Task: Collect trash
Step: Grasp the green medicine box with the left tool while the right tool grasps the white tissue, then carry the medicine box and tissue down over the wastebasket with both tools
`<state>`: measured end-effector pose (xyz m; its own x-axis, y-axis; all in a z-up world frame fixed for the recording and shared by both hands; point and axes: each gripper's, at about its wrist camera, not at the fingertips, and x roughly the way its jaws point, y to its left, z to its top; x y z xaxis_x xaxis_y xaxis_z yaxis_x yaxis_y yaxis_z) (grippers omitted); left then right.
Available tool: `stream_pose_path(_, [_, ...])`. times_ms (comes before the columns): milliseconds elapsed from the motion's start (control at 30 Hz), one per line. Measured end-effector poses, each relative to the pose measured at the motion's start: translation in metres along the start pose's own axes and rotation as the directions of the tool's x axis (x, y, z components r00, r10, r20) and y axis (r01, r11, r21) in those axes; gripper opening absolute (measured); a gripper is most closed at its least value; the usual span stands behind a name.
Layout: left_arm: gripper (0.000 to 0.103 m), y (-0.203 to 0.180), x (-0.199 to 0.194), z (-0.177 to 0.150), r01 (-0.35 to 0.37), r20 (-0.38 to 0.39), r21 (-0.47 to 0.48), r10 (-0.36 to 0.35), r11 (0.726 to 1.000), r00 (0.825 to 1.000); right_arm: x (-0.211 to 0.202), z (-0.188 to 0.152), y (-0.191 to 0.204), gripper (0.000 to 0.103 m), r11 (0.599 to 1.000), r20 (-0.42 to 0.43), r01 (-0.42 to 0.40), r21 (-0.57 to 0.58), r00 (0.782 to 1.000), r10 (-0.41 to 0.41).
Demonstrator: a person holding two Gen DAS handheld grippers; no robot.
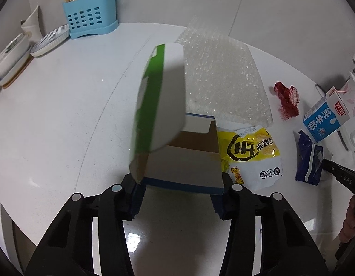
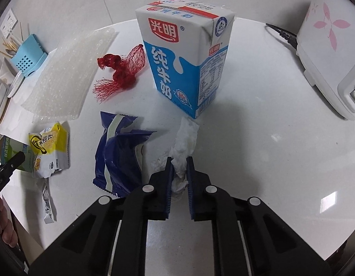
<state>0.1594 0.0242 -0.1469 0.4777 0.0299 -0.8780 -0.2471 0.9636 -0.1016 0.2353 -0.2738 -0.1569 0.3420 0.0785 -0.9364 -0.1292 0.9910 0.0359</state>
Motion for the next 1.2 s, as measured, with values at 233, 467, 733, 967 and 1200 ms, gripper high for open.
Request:
stream_pose_path(233, [0.047, -0.002, -0.010, 0.000, 0.018, 0.012, 0.008, -0.018, 1.000, 1.000, -0.012, -0.004, -0.005, 0.010, 1.000, 0.025, 0.007, 0.004, 1.000, -0.007])
stream_pose_path(467, [0.046, -0.004, -0.023, -0.003, 0.047, 0.023, 0.023, -0.047, 0.999, 0.999, -0.025, -0.009, 0.003, 0.010, 1.000, 0.051, 0.019, -0.007, 0.999, -0.019])
stream_pose_path(733, [0.046, -0.008, -0.040, -0.013, 0.067, 0.036, 0.056, -0.070, 0.996, 0.997, -0.043, -0.024, 0.008, 0.010, 0.999, 0.082, 0.034, -0.013, 0.996, -0.033])
stream_pose_path(967, [0.046, -0.009, -0.057, -0.028, 0.088, 0.045, 0.096, -0.093, 0.991, 0.995, -0.062, -0.045, 0.018, 0.010, 0.999, 0.108, 0.037, -0.001, 0.993, -0.037])
stream_pose_path(1200, [0.046, -0.012, -0.080, -0.042, 0.102, 0.060, 0.151, -0.112, 0.983, 0.992, -0.082, -0.067, 0.032, 0.010, 1.000, 0.134, 0.022, 0.008, 0.991, -0.023])
